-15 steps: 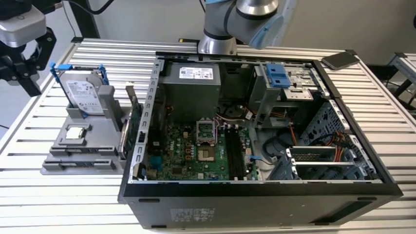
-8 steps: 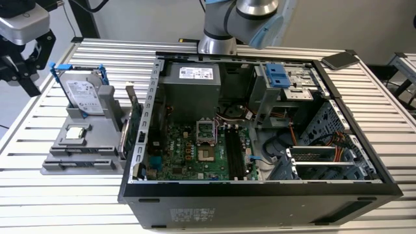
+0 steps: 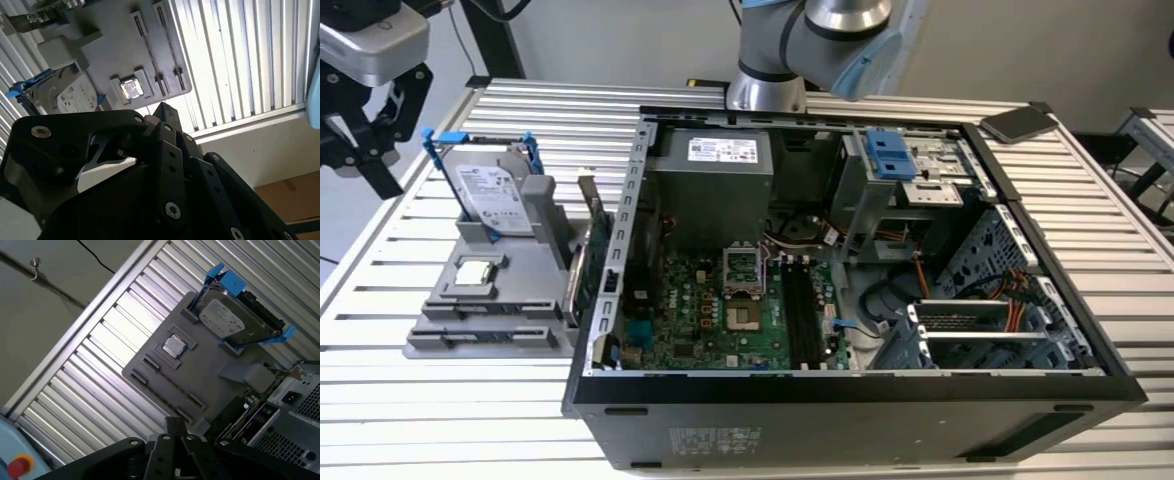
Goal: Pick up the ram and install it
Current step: 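Pick up the ram and move it above insertion slot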
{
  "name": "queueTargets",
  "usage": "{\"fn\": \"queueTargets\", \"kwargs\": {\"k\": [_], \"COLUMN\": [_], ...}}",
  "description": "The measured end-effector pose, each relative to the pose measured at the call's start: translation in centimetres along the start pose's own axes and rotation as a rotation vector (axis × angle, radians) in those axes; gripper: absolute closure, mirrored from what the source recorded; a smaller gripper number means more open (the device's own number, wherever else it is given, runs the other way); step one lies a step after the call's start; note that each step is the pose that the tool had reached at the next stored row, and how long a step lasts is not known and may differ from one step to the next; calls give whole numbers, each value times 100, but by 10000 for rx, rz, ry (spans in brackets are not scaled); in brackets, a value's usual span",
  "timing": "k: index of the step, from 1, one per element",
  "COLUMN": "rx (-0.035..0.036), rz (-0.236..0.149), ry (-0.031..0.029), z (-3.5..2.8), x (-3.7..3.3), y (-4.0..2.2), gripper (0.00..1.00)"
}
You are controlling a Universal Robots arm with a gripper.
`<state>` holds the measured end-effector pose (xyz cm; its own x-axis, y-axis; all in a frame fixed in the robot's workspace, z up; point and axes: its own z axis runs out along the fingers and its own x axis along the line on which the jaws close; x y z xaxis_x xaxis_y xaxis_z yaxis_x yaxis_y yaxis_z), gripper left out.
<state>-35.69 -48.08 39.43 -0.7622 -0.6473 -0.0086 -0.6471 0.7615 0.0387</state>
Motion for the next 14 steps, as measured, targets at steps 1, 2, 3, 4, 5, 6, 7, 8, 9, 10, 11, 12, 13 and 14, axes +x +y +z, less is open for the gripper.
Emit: {"fn": "queueTargets", "kwargs": {"k": [1,2,3,4,5,6,7,8,9,10,11,12,13,14], "rx": [2,3,4,6,7,9,11,13,15,17,19,22,24,26], "rz": [-95,-187,-280,-379,-468,-562,-659,-747,-840,-934,-1026,-1121,-1218,-1303], "ry": [6,11,16,22,28,34,40,46,51,57,64,71,77,83], "z": [0,0,0,0,0,0,0,0,0,0,0,0,0,0], "x": [0,0,0,1,1,1,1,1,1,2,2,2,2,2], "y": [0,0,1,1,1,1,1,1,1,1,2,2,2,2], "gripper": [100,100,100,100,100,100,100,100,100,100,100,100,100,100]}}
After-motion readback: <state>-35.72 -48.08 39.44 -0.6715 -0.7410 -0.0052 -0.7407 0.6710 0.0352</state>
